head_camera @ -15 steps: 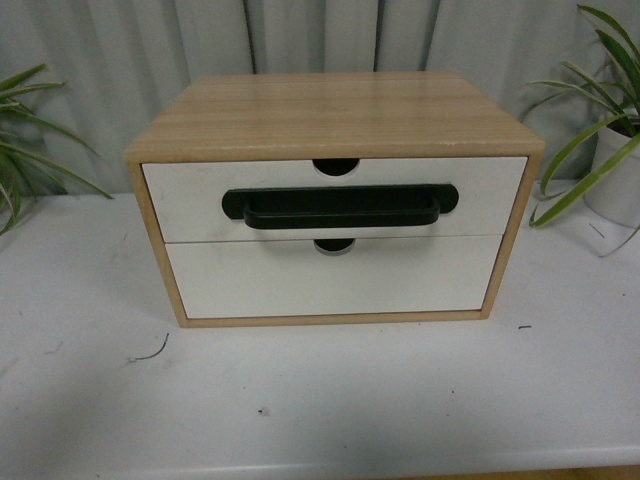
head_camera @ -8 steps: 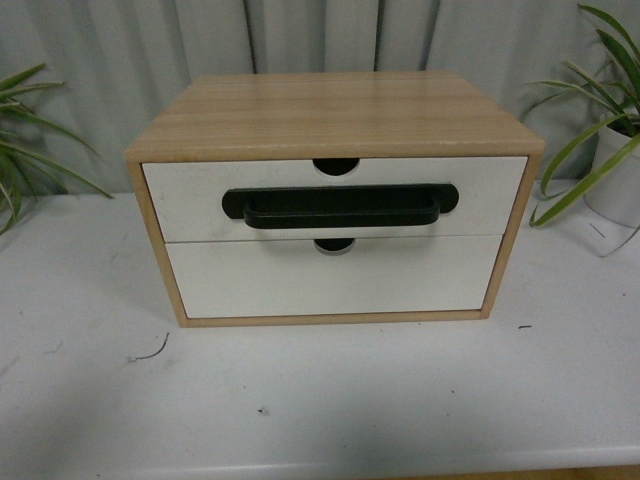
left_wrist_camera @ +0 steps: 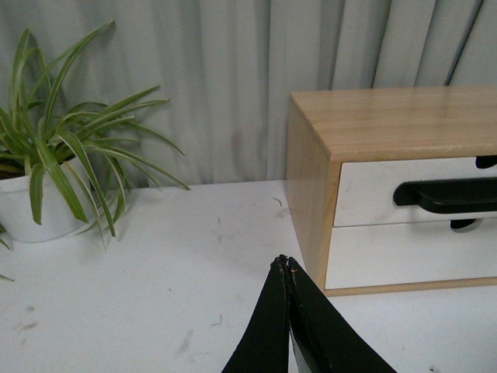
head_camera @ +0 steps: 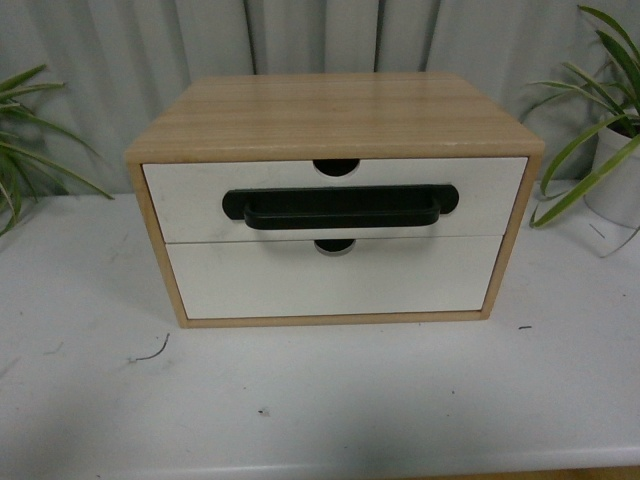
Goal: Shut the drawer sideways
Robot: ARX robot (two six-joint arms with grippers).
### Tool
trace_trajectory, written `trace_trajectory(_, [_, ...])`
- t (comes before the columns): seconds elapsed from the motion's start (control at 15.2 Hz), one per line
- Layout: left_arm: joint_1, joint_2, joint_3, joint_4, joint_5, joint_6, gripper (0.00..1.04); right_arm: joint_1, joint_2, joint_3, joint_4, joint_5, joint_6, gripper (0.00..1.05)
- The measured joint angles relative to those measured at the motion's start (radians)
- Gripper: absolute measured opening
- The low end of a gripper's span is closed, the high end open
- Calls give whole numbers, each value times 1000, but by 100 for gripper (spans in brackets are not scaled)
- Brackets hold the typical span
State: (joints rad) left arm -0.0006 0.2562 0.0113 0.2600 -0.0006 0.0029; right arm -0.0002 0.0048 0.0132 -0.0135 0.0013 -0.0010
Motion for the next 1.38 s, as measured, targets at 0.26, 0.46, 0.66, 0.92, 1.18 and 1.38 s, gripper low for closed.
trace_trajectory(0.26, [0, -51, 0, -55, 0, 0, 2, 0, -2, 0, 10, -1, 0, 2])
trace_trajectory(0.46, [0, -101, 1, -118, 0, 0, 2, 0, -2, 0, 10, -2, 0, 2])
trace_trajectory(0.66, [0, -250, 1, -271, 2, 0, 2, 0, -2, 0, 10, -1, 0, 2])
trace_trajectory(0.92, [0, -250, 1, -263, 0, -2, 8, 0, -2, 0, 10, -2, -1, 3])
trace_trajectory(1.18, [0, -250, 1, -264, 0, -2, 57, 0, -2, 0, 10, -1, 0, 50])
trace_trajectory(1.38, [0, -250, 1, -264, 0, -2, 93, 0, -2, 0, 10, -2, 0, 87])
